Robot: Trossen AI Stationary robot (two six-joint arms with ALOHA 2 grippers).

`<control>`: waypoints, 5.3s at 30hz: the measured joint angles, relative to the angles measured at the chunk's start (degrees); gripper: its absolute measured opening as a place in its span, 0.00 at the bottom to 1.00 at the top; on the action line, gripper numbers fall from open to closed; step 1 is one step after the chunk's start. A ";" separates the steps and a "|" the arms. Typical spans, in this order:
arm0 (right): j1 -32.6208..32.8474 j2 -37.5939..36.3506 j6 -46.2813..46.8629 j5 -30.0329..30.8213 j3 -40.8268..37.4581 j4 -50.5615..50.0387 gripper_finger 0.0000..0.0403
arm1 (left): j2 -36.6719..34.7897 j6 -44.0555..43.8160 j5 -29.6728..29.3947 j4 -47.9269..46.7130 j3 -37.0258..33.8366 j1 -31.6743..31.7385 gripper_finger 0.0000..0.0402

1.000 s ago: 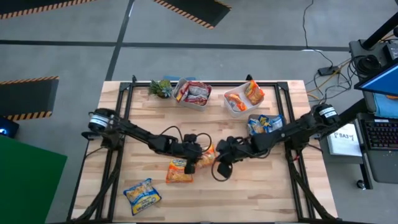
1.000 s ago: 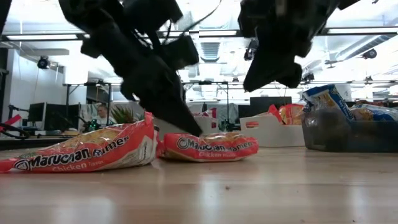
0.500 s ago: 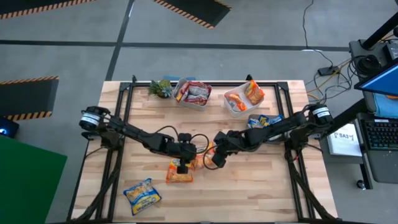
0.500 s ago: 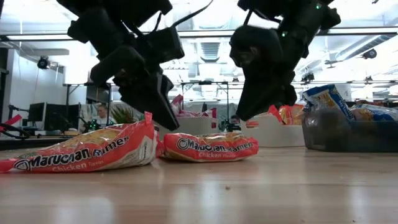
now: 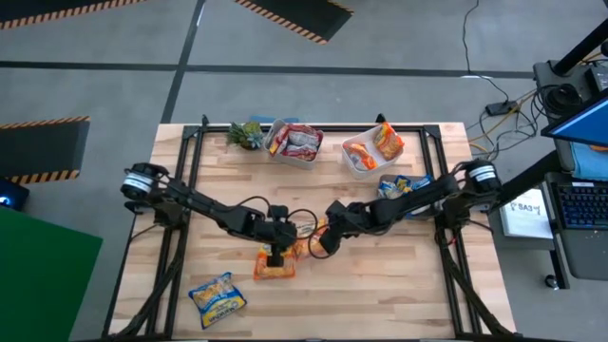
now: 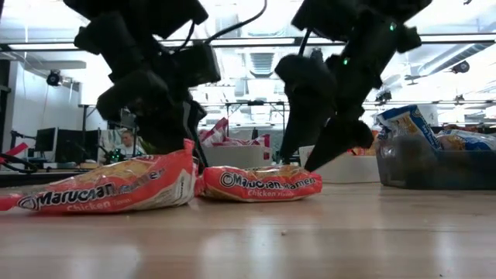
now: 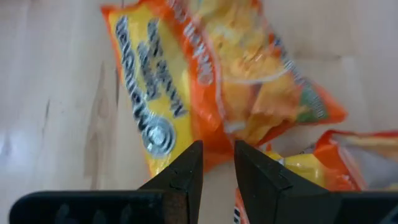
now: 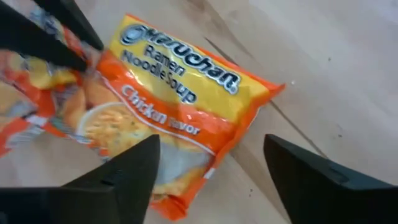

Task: Sort Maruchan noodles
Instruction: Put the orange noodle pack into the white bin

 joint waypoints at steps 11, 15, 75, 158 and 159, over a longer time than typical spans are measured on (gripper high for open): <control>-1.04 3.99 0.44 -0.36 -0.15 7.41 0.81 | 0.36 -2.18 -0.12 8.56 -5.09 0.01 0.19; -1.48 3.99 0.42 -0.37 -0.50 9.51 0.81 | 0.88 -2.20 -0.14 11.49 -6.52 0.00 0.19; -2.25 7.52 -5.30 -11.55 -6.53 37.18 0.09 | -5.12 1.88 -3.24 11.47 -7.20 0.02 0.19; -51.36 14.18 -55.31 -3.52 44.45 -68.44 0.48 | -36.28 22.79 -26.08 8.04 -7.24 0.68 0.19; -51.31 12.77 -54.73 -3.52 44.46 -68.49 0.49 | -36.28 22.22 -26.06 7.83 -7.24 0.68 0.19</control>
